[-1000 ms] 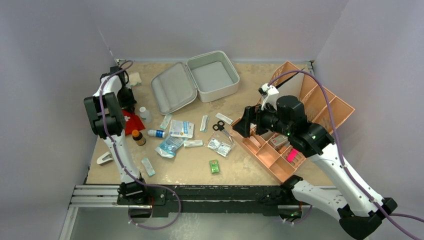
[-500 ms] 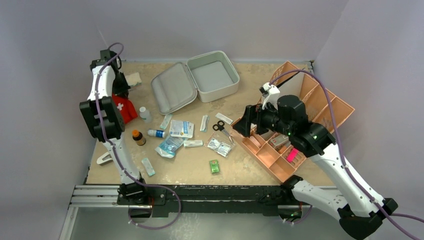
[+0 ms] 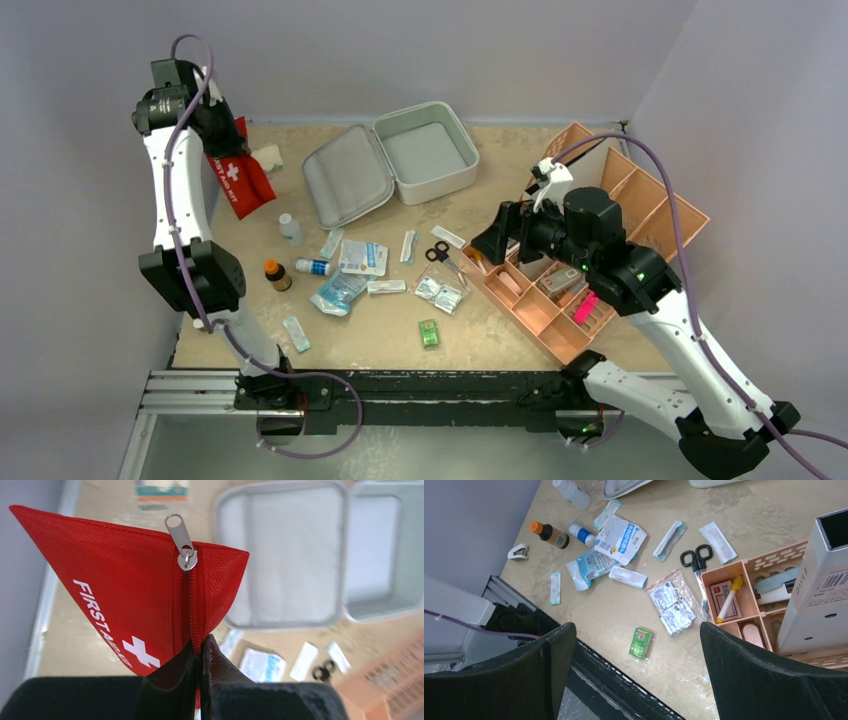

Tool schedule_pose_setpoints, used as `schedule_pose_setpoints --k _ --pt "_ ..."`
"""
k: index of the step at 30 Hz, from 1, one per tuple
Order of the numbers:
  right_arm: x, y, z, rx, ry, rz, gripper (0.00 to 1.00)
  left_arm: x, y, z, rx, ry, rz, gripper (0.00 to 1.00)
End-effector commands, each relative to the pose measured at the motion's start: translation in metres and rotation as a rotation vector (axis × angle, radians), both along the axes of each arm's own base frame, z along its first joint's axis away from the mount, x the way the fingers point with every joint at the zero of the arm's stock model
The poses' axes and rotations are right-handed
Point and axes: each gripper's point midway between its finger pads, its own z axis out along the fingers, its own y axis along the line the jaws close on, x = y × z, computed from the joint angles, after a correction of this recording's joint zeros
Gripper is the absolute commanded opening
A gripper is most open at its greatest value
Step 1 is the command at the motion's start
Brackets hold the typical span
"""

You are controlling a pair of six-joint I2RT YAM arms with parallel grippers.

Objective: Organize the medicine kit
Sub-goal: Pick up the medicine pouch from the center of the board.

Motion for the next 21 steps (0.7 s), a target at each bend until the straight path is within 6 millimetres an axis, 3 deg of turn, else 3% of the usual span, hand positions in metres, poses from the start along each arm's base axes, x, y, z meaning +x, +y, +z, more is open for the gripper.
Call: schedule_pose_setpoints --k 1,8,12,16,21 --pt "0.001 0.003 0.018 0.037 -0.013 -0.005 0.94 -0.016 -0.059 0.046 -0.236 -0.148 -0.169 0.0" --pt "0.007 0.021 0.024 0.116 -0.005 0.021 0.83 -0.049 -0.127 0.098 -0.535 -0.293 -0.414 0.0" --pt "0.014 0.042 0.028 0.179 0.043 0.061 0.73 -0.063 -0.156 0.103 -0.685 -0.335 -0.48 0.0" --pt "0.026 0.062 0.029 0.233 0.076 0.076 0.63 -0.074 -0.185 0.093 -0.776 -0.3 -0.529 0.0" --pt "0.04 0.084 0.027 0.218 0.101 0.079 0.6 -0.096 -0.238 0.08 -0.823 -0.227 -0.636 0.0"
